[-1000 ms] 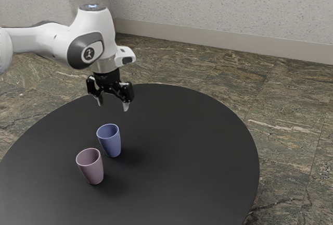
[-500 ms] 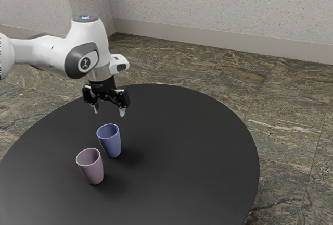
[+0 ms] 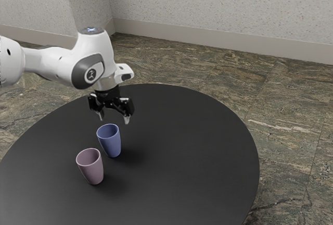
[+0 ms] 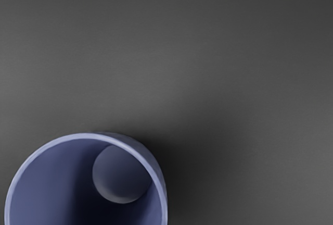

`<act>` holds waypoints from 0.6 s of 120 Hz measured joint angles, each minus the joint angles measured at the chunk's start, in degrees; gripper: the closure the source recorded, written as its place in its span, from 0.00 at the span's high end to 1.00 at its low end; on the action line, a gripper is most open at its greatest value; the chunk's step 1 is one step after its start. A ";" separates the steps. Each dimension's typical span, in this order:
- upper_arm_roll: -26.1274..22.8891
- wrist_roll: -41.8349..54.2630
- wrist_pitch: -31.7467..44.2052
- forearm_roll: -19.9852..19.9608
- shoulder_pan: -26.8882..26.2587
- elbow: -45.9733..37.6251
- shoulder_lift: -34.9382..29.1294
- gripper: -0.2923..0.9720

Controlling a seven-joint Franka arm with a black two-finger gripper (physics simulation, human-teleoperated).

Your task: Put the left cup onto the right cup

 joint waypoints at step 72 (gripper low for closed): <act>-0.26 -0.09 3.48 -0.52 0.12 -2.73 0.21 0.77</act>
